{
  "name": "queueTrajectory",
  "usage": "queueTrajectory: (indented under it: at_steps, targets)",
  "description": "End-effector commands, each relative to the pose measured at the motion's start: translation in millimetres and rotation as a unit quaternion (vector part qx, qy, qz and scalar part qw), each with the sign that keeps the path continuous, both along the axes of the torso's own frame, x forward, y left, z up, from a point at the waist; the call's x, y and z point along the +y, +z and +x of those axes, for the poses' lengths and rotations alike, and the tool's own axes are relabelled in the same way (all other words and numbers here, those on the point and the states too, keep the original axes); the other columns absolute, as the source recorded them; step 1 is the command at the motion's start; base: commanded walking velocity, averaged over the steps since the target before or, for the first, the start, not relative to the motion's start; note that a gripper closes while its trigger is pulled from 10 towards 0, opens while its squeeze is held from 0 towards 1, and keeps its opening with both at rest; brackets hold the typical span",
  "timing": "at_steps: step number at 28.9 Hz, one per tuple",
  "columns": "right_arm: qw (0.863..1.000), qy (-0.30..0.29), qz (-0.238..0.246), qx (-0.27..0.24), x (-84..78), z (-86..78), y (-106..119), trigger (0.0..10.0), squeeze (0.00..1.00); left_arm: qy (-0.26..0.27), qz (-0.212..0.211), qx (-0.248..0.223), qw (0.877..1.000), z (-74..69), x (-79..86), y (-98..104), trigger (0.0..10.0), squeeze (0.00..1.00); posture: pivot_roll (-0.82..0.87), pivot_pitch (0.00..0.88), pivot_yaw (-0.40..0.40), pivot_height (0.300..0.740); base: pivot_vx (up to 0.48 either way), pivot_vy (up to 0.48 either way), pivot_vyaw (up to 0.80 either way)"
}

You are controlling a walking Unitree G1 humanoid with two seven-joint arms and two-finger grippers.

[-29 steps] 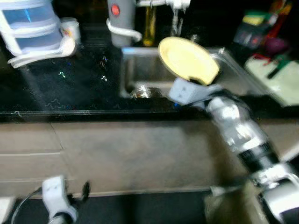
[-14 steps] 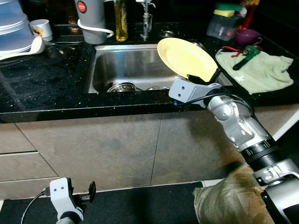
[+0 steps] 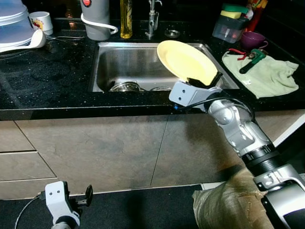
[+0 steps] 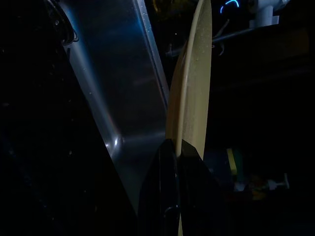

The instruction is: Kitchen organization

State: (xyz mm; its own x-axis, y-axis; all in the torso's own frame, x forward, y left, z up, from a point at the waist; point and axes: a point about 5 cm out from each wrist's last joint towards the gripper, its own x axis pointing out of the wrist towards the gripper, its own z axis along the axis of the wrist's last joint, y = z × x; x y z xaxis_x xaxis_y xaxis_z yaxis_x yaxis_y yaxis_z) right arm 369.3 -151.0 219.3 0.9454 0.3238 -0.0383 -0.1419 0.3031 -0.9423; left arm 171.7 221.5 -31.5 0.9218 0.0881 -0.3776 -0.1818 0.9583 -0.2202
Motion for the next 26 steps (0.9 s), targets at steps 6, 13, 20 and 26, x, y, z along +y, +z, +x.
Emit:
queueTrajectory:
  at_steps: [6,13,20,26]
  targets:
    - [1.000,0.005,-0.003,0.001,1.9,0.7,2.1,10.0,0.00,-0.008,0.006,-0.003,1.000,-1.0,-1.0,1.0,10.0,0.00,0.04,0.000,-0.077,0.732,0.313,0.000,0.00]
    - [1.000,0.007,-0.002,0.003,2.4,0.5,1.6,10.0,0.00,-0.014,0.006,-0.002,1.000,-0.8,-1.9,1.2,10.0,0.00,0.04,0.000,-0.076,0.732,0.334,0.000,0.00]
    - [1.000,0.009,-0.001,0.005,3.3,0.2,0.9,10.0,0.00,-0.017,0.005,-0.001,1.000,-1.0,-2.4,0.9,10.0,0.00,0.04,0.000,-0.074,0.732,0.340,0.000,0.00]
    - [1.000,0.009,-0.001,0.007,3.5,0.1,0.4,10.0,0.00,-0.014,0.003,-0.002,1.000,-1.1,-2.3,1.0,10.0,0.00,0.04,0.000,-0.075,0.732,0.226,0.000,0.00]
